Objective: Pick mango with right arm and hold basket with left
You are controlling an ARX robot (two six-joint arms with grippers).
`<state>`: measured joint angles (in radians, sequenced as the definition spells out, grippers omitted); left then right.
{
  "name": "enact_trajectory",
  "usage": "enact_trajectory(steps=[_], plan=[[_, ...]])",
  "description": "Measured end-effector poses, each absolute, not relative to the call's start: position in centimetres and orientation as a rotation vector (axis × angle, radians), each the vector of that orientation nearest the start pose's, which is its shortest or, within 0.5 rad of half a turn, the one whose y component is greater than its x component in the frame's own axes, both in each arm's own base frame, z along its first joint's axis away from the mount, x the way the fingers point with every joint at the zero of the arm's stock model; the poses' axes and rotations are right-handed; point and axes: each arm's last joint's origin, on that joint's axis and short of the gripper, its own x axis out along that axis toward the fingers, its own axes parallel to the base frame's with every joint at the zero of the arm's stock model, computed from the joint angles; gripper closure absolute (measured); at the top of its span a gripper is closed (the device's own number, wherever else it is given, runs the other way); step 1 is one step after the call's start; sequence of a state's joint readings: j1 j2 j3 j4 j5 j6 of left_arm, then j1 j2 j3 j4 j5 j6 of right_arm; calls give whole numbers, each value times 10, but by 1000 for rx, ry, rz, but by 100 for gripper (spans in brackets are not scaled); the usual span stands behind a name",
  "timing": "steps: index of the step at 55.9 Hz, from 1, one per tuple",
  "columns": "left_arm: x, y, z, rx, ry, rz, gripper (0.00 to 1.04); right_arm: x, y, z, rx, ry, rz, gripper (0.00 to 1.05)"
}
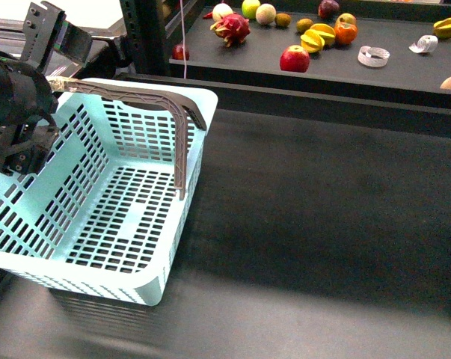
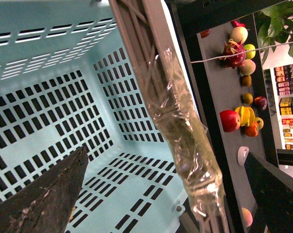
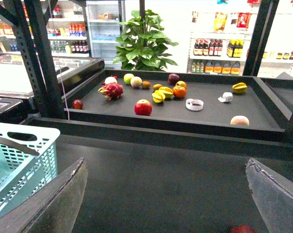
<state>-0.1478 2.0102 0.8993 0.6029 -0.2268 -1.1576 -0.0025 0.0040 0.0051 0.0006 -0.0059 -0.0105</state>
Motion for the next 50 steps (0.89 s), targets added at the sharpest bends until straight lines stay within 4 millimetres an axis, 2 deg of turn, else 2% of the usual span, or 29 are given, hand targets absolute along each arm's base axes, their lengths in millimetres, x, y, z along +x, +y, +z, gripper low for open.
enact_trajectory(steps=[10, 22, 42, 50], plan=[[403, -51, 103, -1080, 375, 335, 8, 98, 0, 165, -10, -2, 3, 8], [415, -52, 96, -1088, 386, 346, 10, 98, 0, 165, -10, -2, 3, 8], [420, -55, 93, -1086, 402, 335, 77, 98, 0, 165, -10, -2, 3, 8], [408, -58, 101, -1116, 414, 242, 99, 98, 0, 165, -10, -2, 3, 8]])
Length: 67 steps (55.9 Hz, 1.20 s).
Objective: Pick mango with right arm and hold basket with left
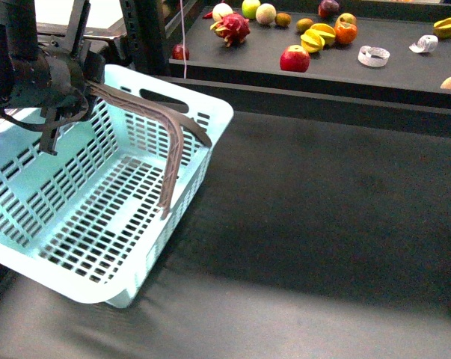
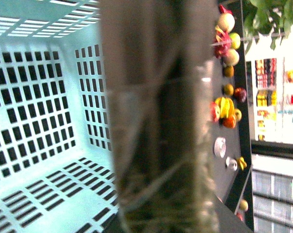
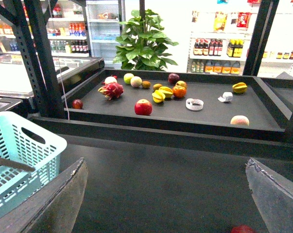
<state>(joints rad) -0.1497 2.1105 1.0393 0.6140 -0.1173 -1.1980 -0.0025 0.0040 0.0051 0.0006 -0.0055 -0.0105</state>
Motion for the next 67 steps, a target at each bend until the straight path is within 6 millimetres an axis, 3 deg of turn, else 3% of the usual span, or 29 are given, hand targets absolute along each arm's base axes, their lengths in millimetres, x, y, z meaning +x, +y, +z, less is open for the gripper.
enact_trajectory(steps=[13, 23, 40, 52, 67], plan=[[363, -81, 117, -926, 454, 48, 99, 98, 0, 165, -10, -2, 3, 8], [344, -104, 134, -823, 433, -92, 99, 98, 0, 165, -10, -2, 3, 8], [308, -179, 161, -612, 418, -460, 99, 98, 0, 165, -10, -2, 3, 8], [292, -218, 169, -472, 430, -575, 99, 98, 0, 165, -10, -2, 4, 8], [293, -225, 176, -408, 380, -555, 99, 98, 0, 165, -10, -2, 3, 8]])
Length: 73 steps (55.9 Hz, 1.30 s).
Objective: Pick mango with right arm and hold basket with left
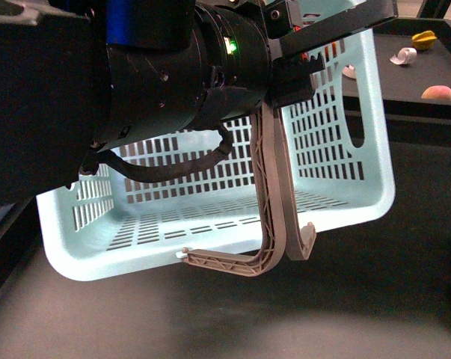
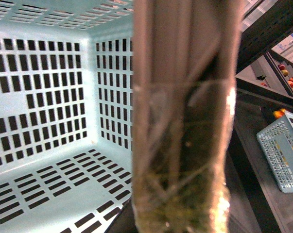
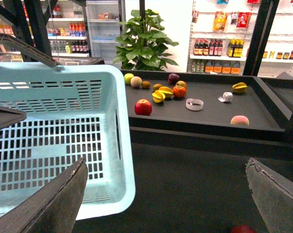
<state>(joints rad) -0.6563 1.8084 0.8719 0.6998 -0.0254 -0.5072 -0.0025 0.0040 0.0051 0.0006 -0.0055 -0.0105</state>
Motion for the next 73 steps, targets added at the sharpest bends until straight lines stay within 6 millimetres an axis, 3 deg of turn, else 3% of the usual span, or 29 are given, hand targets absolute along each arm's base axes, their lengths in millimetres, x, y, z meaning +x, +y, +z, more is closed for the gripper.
enact_trajectory(steps=[10, 22, 43, 73], plan=[[296, -221, 175, -389, 367, -526, 99, 98, 0, 165, -10, -2, 3, 8], [309, -205, 182, -324, 282, -634, 99, 98, 0, 165, -10, -2, 3, 8], [313, -179, 162, -259, 287, -599, 99, 98, 0, 165, -10, -2, 3, 8], [305, -187, 160, -282, 298, -639, 99, 98, 0, 165, -10, -2, 3, 8]])
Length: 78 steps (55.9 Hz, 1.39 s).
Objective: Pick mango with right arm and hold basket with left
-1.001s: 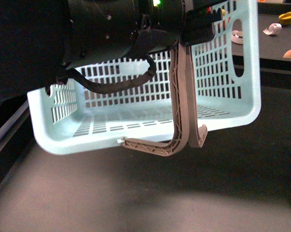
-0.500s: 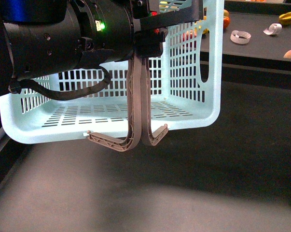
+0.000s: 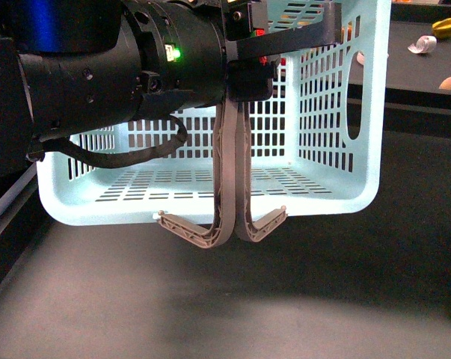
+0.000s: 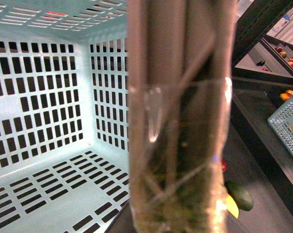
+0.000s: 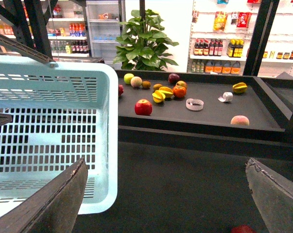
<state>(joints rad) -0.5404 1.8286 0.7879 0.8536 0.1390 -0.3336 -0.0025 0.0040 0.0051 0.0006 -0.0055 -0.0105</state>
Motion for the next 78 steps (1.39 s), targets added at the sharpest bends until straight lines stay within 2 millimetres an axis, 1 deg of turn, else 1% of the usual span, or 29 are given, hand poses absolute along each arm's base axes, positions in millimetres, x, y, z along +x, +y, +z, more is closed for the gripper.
enact_trajectory(steps=[7, 14, 20, 31, 44, 78], plan=[[300, -192, 160, -292, 328, -697, 99, 98, 0, 165, -10, -2, 3, 8], [296, -195, 158, -279, 393, -716, 99, 98, 0, 165, -10, -2, 3, 8], [294, -197, 156, -307, 427, -739, 99, 98, 0, 165, -10, -2, 3, 8], [296, -197, 160, -314, 441, -730, 99, 98, 0, 165, -10, -2, 3, 8], [297, -195, 160, -311, 436, -676, 99, 98, 0, 165, -10, -2, 3, 8], [297, -195, 160, -311, 436, -676, 99, 98, 0, 165, -12, -2, 1, 8]])
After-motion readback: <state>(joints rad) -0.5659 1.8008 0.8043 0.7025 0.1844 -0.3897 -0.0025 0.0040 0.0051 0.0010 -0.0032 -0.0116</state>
